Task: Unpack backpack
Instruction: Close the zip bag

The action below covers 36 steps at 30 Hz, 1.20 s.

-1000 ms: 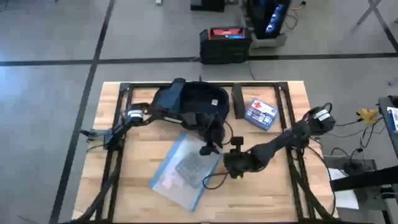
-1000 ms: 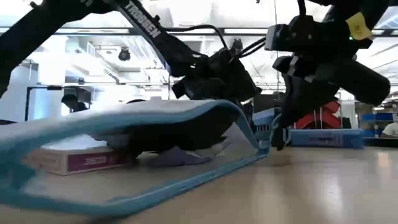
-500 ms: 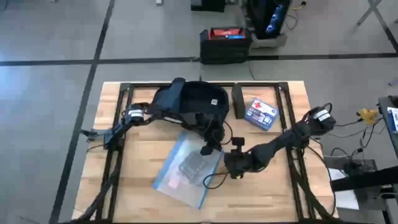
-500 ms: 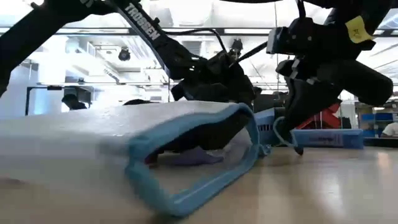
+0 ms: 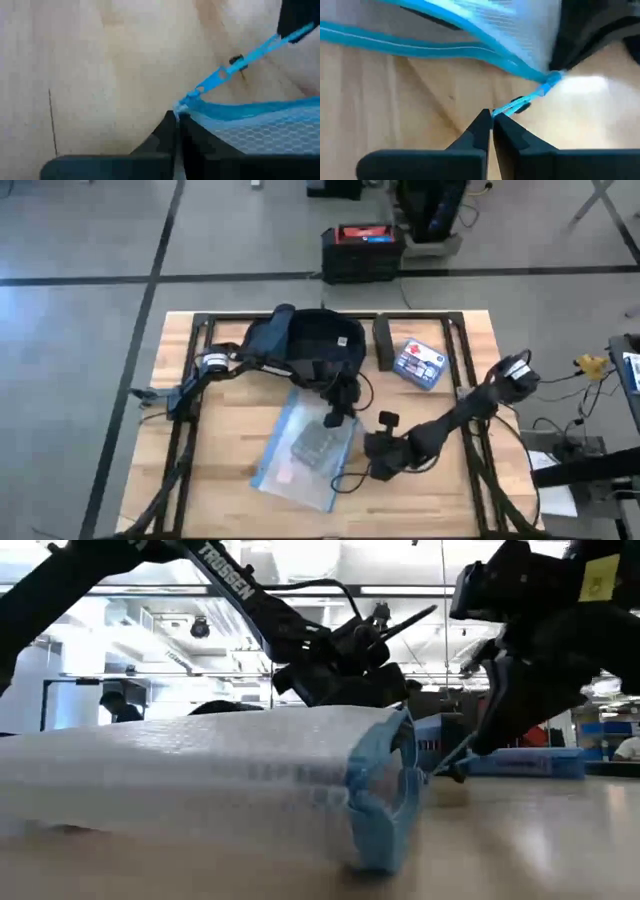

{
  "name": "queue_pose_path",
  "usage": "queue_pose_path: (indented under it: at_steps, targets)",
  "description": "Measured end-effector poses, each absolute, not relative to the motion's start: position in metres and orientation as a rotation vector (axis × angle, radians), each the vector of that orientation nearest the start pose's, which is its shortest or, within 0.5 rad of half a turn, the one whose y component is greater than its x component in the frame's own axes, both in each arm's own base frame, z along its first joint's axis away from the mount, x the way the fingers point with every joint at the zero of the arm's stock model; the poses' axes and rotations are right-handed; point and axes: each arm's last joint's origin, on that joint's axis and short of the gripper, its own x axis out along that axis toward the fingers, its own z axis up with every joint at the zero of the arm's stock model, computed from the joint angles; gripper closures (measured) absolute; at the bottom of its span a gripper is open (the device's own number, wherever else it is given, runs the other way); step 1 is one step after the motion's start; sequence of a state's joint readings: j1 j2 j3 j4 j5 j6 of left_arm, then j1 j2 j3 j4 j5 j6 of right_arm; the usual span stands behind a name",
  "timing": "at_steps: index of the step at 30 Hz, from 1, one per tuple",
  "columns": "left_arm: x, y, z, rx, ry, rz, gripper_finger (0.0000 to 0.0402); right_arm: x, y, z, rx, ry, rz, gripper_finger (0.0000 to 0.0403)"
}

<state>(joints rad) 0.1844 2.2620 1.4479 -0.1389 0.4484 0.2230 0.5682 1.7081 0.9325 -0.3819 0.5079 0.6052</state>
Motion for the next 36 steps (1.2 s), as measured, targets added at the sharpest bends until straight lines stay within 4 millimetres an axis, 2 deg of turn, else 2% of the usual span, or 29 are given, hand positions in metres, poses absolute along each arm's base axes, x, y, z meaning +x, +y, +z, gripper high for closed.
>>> queue_pose_path:
  at_steps: [4, 8, 14, 18, 25, 30, 33, 36]
  targets:
    - [0.449, 0.072, 0.093, -0.1, 0.874, -0.336, 0.0402, 0.276, 0.168, 0.13, 0.019, 0.962, -0.194, 0.0403]
    - [0.448, 0.074, 0.093, -0.117, 0.872, -0.343, 0.0401, 0.279, 0.183, 0.121, 0.043, 0.96, -0.181, 0.0402]
    - [0.448, 0.074, 0.095, -0.165, 0.858, -0.368, 0.0401, 0.267, 0.201, 0.122, -0.018, 0.895, -0.226, 0.0402]
    - [0.449, 0.073, 0.095, -0.194, 0.859, -0.365, 0.0401, 0.256, 0.192, 0.121, -0.1, 0.866, -0.386, 0.0402]
    - [0.449, 0.073, 0.095, -0.215, 0.861, -0.366, 0.0401, 0.269, 0.161, 0.117, -0.096, 0.866, -0.508, 0.0381]
    - [0.448, 0.073, 0.095, -0.232, 0.867, -0.363, 0.0401, 0.274, 0.15, 0.132, -0.097, 0.784, -0.568, 0.0358]
    - [0.448, 0.074, 0.095, -0.249, 0.874, -0.356, 0.0401, 0.272, 0.148, 0.14, -0.092, 0.742, -0.582, 0.0367]
    - [0.448, 0.075, 0.095, -0.266, 0.875, -0.352, 0.0401, 0.27, 0.138, 0.135, -0.057, 0.759, -0.615, 0.0393]
